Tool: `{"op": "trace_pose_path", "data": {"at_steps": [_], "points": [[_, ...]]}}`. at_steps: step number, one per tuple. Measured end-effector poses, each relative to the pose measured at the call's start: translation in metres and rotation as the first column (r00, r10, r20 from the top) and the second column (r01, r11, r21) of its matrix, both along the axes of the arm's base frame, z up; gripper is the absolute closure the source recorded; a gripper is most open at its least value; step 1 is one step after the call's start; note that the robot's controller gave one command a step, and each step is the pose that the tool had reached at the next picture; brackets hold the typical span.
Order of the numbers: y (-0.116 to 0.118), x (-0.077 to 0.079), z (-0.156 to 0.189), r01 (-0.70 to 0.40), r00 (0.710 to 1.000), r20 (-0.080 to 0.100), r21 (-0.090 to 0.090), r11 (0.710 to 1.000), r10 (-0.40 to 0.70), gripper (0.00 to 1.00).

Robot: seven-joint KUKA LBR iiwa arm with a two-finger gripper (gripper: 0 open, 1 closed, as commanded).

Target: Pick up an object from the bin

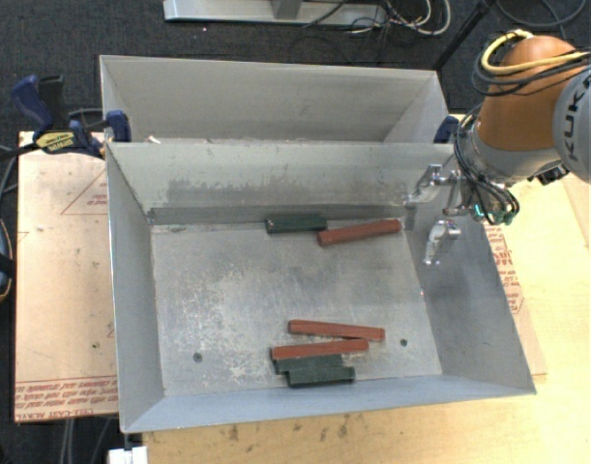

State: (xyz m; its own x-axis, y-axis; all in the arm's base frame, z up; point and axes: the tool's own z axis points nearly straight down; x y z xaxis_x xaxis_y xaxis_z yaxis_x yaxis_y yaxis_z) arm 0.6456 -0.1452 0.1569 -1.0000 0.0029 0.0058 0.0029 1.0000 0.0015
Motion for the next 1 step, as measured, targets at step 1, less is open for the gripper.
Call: {"op": "trace_pose_path", "data": {"at_steps": [1], "points": [[0.0004, 0.0016, 0.0054, -0.002, 1.000, 0.008, -0.001, 1.000, 0.002, 0.00]]}}
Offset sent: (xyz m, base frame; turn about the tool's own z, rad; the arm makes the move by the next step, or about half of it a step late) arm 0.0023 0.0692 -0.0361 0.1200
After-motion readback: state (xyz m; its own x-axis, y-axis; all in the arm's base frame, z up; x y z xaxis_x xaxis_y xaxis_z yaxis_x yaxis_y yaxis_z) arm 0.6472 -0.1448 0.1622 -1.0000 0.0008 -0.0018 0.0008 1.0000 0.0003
